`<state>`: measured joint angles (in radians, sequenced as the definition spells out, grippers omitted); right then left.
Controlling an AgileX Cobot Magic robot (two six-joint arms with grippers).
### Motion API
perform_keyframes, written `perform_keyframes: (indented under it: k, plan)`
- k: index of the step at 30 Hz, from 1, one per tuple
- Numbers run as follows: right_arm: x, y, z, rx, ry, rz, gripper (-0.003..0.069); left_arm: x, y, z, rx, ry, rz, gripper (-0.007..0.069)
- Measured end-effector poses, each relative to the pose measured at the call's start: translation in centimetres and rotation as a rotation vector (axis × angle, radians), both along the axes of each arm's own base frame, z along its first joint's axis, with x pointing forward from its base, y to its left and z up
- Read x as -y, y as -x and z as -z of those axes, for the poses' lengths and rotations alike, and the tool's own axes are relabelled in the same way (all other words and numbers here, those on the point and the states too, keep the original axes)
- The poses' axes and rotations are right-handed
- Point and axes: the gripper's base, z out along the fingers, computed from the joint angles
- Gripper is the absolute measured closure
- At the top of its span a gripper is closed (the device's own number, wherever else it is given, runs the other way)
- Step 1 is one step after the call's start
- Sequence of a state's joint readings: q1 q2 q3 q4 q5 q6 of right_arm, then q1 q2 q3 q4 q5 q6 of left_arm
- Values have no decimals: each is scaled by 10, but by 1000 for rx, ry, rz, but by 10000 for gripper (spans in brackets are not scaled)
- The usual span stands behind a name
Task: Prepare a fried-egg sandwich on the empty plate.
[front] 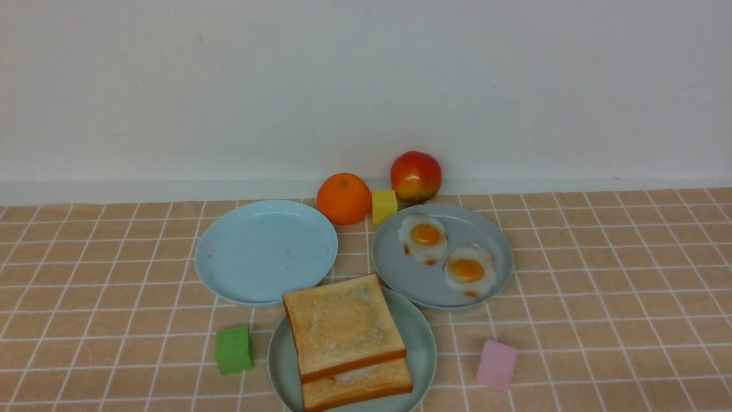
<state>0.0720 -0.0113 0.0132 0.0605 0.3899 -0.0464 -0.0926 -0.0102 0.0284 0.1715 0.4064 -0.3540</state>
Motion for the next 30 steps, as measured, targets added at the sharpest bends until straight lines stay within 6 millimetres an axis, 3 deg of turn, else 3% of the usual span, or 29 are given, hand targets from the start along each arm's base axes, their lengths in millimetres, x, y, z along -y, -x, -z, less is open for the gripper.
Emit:
perform_keyframes:
  k: [30]
  plan:
    - [0, 0, 0, 1, -1, 0, 530, 0, 0, 0, 0, 0, 0, 545]
